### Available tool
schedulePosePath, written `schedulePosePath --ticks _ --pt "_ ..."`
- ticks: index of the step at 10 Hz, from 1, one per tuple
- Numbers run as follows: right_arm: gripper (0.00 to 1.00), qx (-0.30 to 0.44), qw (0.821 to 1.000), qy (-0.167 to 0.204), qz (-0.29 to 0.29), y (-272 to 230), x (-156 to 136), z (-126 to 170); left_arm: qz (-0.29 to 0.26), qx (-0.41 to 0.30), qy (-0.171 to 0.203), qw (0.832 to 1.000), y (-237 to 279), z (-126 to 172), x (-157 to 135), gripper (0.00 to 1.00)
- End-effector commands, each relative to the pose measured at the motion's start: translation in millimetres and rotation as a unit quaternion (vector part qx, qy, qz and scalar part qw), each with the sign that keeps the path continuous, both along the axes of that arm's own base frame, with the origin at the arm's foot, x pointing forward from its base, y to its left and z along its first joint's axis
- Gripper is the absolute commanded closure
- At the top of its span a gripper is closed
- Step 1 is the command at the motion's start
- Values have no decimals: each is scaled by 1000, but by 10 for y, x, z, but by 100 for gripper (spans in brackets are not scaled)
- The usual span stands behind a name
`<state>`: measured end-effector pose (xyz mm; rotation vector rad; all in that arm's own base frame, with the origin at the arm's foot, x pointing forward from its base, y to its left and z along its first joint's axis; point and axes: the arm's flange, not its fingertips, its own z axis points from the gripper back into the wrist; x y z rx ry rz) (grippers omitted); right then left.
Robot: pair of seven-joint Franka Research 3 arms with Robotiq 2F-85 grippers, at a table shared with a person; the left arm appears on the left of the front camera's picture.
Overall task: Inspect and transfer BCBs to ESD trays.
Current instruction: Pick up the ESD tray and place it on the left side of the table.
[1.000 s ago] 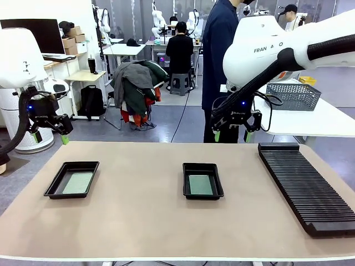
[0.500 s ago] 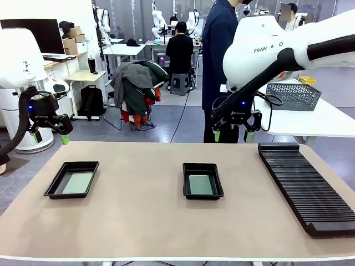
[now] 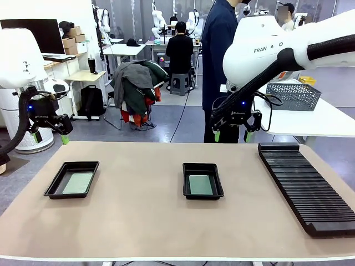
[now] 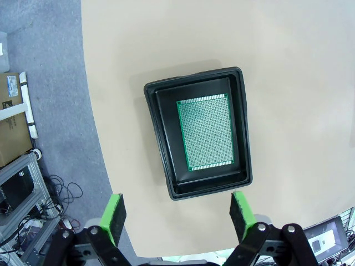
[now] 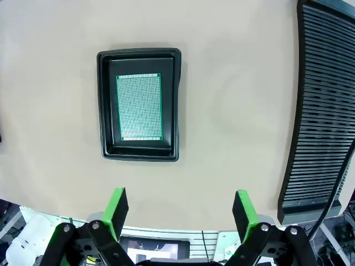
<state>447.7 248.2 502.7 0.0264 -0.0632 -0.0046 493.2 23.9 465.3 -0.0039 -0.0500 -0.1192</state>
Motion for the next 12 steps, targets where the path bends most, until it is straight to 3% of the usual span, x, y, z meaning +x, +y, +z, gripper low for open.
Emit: schedulePosePath --ticks 1,3,7,10,12 --pt "0 36 999 -2 -21 -248 -79 106 -20 -26 -12 999 -258 89 31 0" --pt "0 89 995 2 -35 -684 -158 249 -24 -20 -8 999 -707 296 -43 0" --pt "0 205 978 18 -41 -1518 -175 271 -20 -17 -49 998 -1977 643 -455 0" --pt "0 257 966 10 -18 -2047 -97 127 -28 -1 -50 998 -3068 574 -548 0" --pt "0 278 961 3 0 -2254 -51 -9 -5 -2 -50 999 -3577 472 -509 0"
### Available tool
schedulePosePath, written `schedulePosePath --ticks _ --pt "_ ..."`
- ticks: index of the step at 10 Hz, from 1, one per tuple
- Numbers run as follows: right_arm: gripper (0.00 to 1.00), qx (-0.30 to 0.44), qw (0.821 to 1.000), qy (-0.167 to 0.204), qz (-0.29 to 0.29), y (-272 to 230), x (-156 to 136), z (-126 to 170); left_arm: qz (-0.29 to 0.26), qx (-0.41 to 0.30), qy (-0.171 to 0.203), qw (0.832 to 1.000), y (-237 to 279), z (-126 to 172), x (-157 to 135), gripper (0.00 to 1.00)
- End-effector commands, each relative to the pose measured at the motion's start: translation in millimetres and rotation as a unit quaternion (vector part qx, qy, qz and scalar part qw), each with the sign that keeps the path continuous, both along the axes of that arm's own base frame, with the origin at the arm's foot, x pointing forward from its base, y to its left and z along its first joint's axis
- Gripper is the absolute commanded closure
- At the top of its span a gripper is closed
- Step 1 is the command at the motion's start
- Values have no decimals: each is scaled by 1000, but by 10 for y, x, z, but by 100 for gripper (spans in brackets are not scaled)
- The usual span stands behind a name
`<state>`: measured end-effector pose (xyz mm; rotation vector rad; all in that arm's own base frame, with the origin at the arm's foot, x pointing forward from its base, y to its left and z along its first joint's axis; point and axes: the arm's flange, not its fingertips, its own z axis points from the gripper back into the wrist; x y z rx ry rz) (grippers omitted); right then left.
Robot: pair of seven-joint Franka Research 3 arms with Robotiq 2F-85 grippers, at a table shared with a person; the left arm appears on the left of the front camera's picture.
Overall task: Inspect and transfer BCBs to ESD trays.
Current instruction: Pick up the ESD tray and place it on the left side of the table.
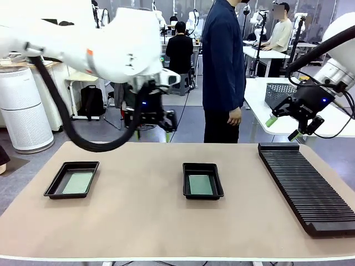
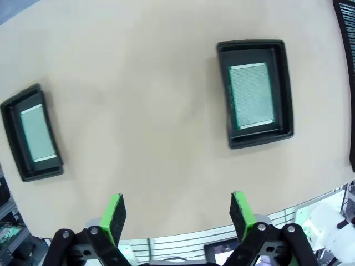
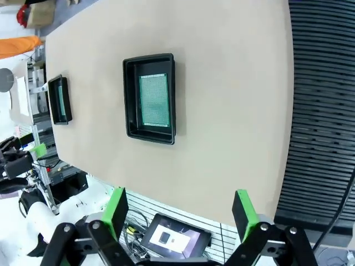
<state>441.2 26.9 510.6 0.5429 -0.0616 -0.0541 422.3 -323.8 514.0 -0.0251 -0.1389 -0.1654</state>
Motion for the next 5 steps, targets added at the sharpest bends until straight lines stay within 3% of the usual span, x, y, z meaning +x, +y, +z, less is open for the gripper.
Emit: schedulePosePath --ticks 1,3,5 --pt "0 31 999 -6 24 -187 63 -157 13 19 -1 1000 -345 -101 211 0" --pt "0 48 998 -11 32 -383 140 -286 22 10 -2 1000 -640 -270 287 0" --pt "0 16 1000 -9 13 -215 62 -143 42 29 -5 999 -895 -500 393 0"
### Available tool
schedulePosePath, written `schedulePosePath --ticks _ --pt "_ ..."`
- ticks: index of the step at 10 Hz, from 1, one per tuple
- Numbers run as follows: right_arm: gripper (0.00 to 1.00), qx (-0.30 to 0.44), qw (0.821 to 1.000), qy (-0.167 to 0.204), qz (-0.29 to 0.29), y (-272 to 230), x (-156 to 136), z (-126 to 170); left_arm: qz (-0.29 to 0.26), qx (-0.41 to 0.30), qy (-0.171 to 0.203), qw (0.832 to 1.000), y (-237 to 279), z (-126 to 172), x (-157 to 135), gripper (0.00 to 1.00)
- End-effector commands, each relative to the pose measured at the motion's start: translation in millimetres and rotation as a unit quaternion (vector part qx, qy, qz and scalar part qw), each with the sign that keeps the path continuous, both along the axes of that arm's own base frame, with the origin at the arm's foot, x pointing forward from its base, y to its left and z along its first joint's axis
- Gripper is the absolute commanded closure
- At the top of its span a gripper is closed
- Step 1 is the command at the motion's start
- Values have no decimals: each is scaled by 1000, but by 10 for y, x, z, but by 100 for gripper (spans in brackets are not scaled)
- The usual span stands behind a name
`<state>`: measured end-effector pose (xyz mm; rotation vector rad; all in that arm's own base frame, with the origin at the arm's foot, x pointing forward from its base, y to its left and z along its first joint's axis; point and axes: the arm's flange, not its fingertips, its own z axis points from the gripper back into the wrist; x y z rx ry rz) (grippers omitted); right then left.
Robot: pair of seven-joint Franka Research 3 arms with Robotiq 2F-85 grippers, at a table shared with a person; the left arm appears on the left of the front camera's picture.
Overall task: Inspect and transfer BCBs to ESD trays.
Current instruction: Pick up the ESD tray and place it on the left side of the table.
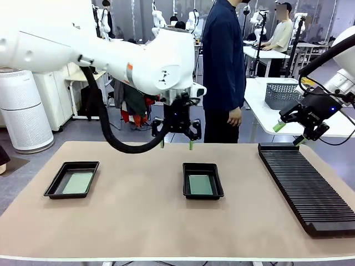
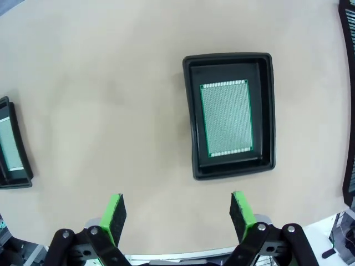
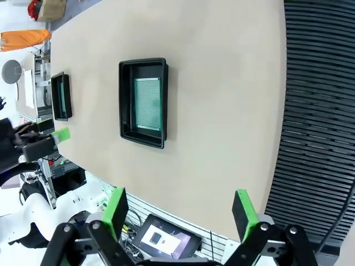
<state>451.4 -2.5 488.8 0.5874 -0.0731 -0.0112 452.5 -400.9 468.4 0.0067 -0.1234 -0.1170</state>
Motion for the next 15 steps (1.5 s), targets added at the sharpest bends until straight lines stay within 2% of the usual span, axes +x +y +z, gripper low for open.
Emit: schedulePosePath --ticks 1,8,13,15 --pt "0 -6 1000 3 -6 79 -39 75 27 14 -9 999 -180 -167 163 0" --pt "0 -6 1000 3 -6 79 -39 75 45 0 14 999 -257 -1031 337 0" --pt "0 -6 1000 3 -6 79 -39 75 39 -13 20 999 -193 -1439 443 0" --pt "0 -6 1000 3 -6 79 -39 75 32 -18 27 999 -171 -1518 469 0"
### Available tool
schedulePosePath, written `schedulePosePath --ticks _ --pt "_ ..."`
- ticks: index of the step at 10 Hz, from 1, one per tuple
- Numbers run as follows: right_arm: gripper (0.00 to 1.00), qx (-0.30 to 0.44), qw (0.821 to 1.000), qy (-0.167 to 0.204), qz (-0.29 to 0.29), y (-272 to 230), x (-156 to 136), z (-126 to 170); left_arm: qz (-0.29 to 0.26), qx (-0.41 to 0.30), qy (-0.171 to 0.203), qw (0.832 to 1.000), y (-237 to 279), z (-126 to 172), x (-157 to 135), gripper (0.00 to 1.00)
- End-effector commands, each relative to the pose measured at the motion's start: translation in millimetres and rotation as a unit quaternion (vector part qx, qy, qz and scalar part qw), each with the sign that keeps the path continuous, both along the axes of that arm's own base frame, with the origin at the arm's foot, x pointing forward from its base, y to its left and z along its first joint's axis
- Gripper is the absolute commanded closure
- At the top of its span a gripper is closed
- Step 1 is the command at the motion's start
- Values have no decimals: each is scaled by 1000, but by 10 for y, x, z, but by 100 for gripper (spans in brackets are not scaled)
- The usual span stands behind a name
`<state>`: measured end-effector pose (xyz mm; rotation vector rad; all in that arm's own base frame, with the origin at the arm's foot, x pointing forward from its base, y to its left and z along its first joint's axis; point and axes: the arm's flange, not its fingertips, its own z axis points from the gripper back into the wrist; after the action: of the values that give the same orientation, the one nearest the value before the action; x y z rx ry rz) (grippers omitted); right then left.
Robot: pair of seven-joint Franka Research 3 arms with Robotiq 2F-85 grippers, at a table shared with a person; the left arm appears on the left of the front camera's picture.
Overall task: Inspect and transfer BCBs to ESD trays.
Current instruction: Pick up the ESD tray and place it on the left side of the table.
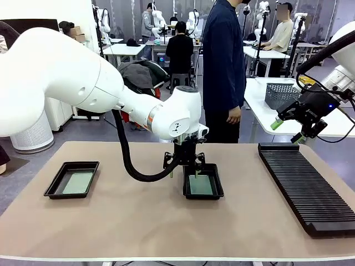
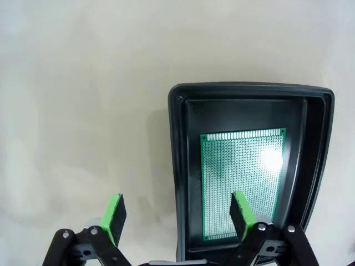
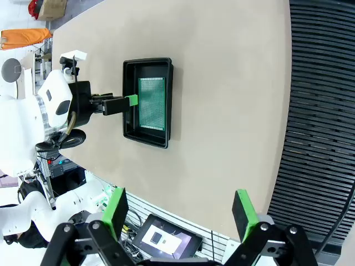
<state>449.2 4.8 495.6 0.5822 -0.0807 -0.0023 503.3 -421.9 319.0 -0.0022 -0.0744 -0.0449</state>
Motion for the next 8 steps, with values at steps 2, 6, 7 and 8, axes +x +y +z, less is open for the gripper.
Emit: schedulePosePath --ticks 2,6,7,8 --pt "0 -3 1000 8 -9 6 -18 8 -9 -19 -1 1000 37 -38 -55 6" --pt "0 -3 1000 8 -9 6 -18 8 -12 -22 -1 1000 75 -49 -79 26" --pt "0 -3 1000 8 -9 6 -18 8 -13 -21 1 1000 95 -51 -75 29" --pt "0 -3 1000 8 -9 6 -18 8 -16 -22 0 1000 101 -64 -70 37"
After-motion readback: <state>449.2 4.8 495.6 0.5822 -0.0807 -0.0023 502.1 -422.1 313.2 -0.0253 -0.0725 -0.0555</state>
